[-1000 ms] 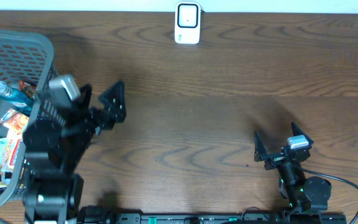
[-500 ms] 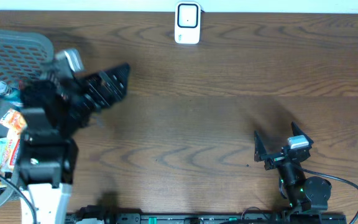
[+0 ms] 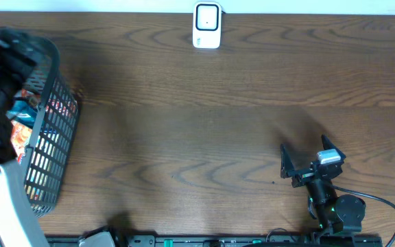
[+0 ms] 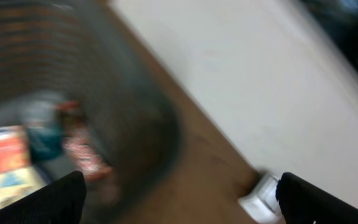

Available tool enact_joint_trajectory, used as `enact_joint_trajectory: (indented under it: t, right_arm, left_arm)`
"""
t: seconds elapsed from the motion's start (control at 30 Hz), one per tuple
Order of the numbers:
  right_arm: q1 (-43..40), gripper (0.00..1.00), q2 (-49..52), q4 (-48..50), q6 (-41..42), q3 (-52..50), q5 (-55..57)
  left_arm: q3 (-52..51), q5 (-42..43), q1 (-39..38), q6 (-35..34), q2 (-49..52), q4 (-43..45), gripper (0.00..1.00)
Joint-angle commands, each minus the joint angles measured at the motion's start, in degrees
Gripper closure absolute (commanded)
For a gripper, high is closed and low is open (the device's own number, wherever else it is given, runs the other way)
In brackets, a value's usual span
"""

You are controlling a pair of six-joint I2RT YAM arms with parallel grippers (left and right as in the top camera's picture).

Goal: Scan the item barcode
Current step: 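Reach the left gripper into the basket and grasp the teal mouthwash bottle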

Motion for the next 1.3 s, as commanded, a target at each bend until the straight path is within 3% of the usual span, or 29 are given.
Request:
enact_joint_trajectory:
  t: [0.0, 0.27, 0.5, 1.27]
  right_arm:
    - [0.5, 0.01, -0.3, 0.1, 1.0, -0.3, 0.1]
    - [0.5, 0.01, -0.3, 0.0, 1.0, -0.3, 0.1]
    - [0.5, 0.01, -0.3, 0.1, 1.0, -0.3, 0.1]
    - [0.5, 0.01, -0.3, 0.1, 1.0, -0.3, 0.1]
  left_arm:
    - [0.3, -5.6, 3.9, 2.7, 6.3, -1.6, 0.02]
    - [0.2, -6.3, 8.5, 5.4, 17.1, -3.2, 0.02]
    - [-0.4, -15.9, 8.5, 6.0, 21.9, -4.0, 0.02]
    - [-0.8, -15.6, 8.3, 5.6, 36.0, -0.2, 0.02]
